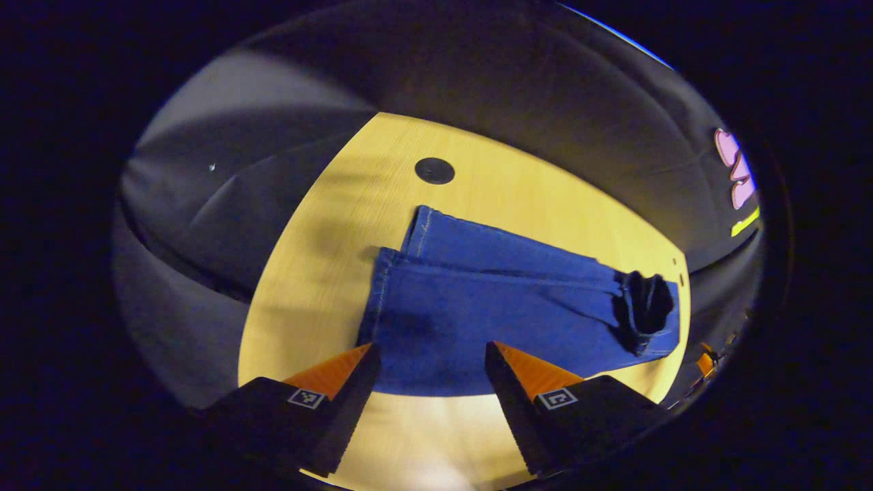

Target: Grasp the waist and the cuffs of the jeans and fold them to make the two legs overlap; first hold the waist and fold one-third of the jeans toward the cuffs, then hold the cuffs and fold the remaining one-third in the same direction to finish folding.

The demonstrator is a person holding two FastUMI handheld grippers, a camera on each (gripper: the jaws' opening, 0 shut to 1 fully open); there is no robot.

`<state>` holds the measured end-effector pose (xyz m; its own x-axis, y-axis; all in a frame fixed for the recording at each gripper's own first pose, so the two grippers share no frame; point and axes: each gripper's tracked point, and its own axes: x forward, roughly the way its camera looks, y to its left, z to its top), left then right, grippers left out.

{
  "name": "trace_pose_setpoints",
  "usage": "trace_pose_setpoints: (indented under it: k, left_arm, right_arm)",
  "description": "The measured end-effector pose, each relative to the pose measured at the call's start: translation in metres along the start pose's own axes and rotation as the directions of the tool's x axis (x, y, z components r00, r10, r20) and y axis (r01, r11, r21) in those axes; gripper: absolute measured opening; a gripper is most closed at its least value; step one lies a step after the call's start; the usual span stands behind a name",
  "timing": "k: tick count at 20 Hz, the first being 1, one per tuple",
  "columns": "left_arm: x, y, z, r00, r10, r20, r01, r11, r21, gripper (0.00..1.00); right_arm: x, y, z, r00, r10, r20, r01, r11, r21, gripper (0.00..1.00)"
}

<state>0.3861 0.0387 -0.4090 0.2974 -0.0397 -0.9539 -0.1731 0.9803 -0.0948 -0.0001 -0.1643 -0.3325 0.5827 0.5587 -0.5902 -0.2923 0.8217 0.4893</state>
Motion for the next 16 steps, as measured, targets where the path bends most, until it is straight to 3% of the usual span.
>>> trace_pose_setpoints:
  k: [2,4,5,7,9,10,11,15,16]
  left_arm:
    - [0.023,0.008,-0.008,0.996,0.039,-0.076,-0.042,0.998,-0.036,0.97]
    - [0.023,0.018,-0.004,0.993,0.082,-0.089,-0.079,0.996,0.037,0.96]
    - [0.022,0.018,-0.016,0.983,0.112,-0.148,-0.099,0.991,0.091,0.89]
    - [0.018,0.016,-0.014,0.974,0.157,-0.166,-0.130,0.978,0.164,0.93]
    - [0.022,0.015,-0.013,0.970,0.163,-0.182,-0.126,0.972,0.199,0.91]
    - [0.018,0.014,-0.013,0.970,0.153,-0.189,-0.108,0.968,0.227,0.95]
    - [0.018,0.014,-0.012,0.972,0.146,-0.182,-0.100,0.965,0.242,0.90]
    - [0.020,0.013,-0.008,0.974,0.157,-0.161,-0.111,0.958,0.263,0.92]
    - [0.019,0.012,-0.008,0.975,0.154,-0.160,-0.109,0.960,0.259,0.89]
  right_arm:
    - [-0.005,-0.037,-0.021,0.995,-0.076,-0.059,0.076,0.997,-0.012,0.83]
    - [-0.010,-0.052,-0.026,0.993,-0.100,-0.065,0.100,0.995,0.008,0.84]
    - [-0.010,-0.057,-0.023,0.993,-0.105,-0.060,0.106,0.994,0.017,0.84]
    - [-0.008,-0.062,-0.019,0.993,-0.104,-0.056,0.106,0.994,0.035,0.83]
    - [-0.003,-0.058,-0.012,0.995,-0.087,-0.042,0.090,0.994,0.066,0.83]
    - [-0.002,-0.054,-0.009,0.996,-0.077,-0.036,0.080,0.993,0.082,0.83]
    - [0.000,-0.051,-0.009,0.996,-0.072,-0.047,0.076,0.992,0.098,0.83]
    - [-0.001,-0.050,-0.010,0.996,-0.070,-0.054,0.075,0.993,0.090,0.83]
    - [-0.002,-0.050,-0.009,0.996,-0.069,-0.054,0.074,0.993,0.092,0.83]
